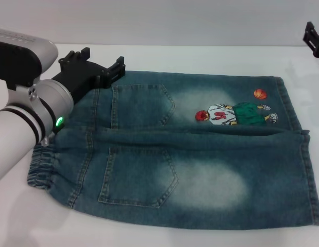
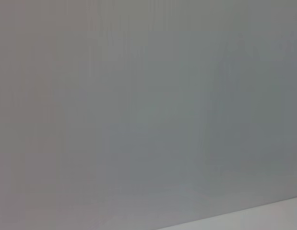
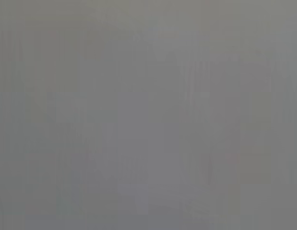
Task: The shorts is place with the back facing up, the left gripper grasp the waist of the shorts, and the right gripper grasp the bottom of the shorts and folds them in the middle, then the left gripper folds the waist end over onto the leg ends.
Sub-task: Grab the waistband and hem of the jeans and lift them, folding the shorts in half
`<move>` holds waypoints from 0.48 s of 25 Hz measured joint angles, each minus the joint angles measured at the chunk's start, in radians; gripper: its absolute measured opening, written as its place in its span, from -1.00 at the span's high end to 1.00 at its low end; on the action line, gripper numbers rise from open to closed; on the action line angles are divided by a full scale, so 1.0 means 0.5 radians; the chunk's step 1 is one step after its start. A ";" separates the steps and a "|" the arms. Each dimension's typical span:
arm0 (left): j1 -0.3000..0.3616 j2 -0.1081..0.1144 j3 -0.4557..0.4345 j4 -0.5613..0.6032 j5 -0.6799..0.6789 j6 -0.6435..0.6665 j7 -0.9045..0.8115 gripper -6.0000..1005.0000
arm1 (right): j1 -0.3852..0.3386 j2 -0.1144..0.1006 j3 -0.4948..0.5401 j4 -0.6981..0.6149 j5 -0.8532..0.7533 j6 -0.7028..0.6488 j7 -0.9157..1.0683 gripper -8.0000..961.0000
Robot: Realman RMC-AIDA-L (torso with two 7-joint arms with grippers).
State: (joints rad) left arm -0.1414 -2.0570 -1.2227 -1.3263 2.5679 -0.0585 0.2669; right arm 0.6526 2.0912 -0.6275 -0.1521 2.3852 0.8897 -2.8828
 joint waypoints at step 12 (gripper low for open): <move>-0.005 -0.003 0.006 0.019 -0.001 -0.003 -0.001 -0.65 | -0.049 0.000 -0.016 0.042 0.127 0.016 -0.001 -0.57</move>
State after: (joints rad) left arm -0.1437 -2.0586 -1.2197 -1.3165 2.5675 -0.0602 0.2666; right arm 0.6281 2.0909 -0.6354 -0.1310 2.4486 0.8978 -2.8835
